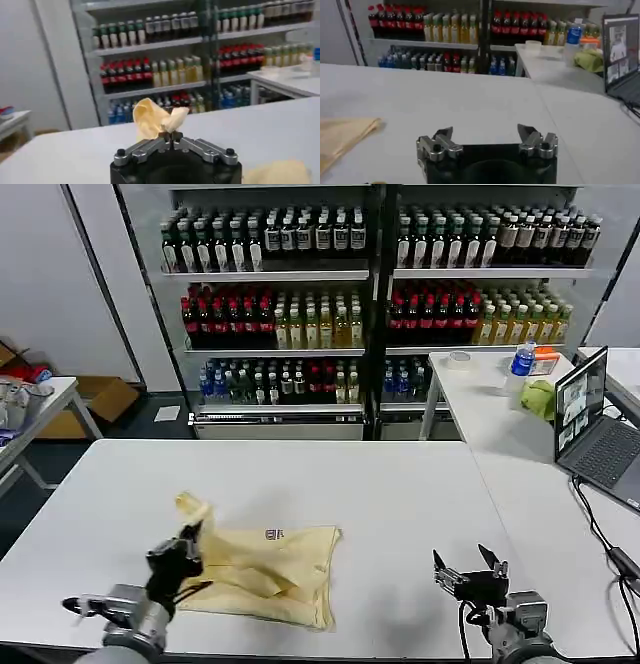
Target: Fold and organize the clothes.
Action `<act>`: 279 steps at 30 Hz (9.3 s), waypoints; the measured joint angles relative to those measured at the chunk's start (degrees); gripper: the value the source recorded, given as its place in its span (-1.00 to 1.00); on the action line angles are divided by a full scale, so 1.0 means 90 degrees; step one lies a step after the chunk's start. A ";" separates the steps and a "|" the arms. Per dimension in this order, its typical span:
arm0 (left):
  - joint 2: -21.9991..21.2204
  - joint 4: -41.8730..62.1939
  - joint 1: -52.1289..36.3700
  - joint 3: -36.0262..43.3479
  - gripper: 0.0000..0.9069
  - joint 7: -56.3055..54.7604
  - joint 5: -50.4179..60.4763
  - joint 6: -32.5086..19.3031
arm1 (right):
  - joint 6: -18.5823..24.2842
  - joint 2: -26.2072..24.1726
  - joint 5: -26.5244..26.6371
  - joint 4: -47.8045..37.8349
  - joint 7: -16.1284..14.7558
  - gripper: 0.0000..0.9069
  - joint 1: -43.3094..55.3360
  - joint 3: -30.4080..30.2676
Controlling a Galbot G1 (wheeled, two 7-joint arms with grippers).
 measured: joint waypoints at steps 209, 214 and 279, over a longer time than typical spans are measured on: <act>0.0247 0.1496 -0.1630 0.1969 -0.98 0.0621 0.1548 0.0264 | 0.0101 0.0548 -0.0283 0.0542 -0.0156 1.00 -0.0468 0.0331; -0.0131 0.1890 -0.2227 0.2486 -0.98 0.0427 0.1248 0.0488 | 0.0094 0.0566 -0.0281 0.0500 -0.0159 1.00 -0.0431 0.0319; -0.0607 0.0059 0.0339 -0.1679 1.00 -0.0072 -0.1839 -0.0732 | -0.0340 0.2428 0.1548 -0.2815 0.0872 -0.36 0.3843 -0.2851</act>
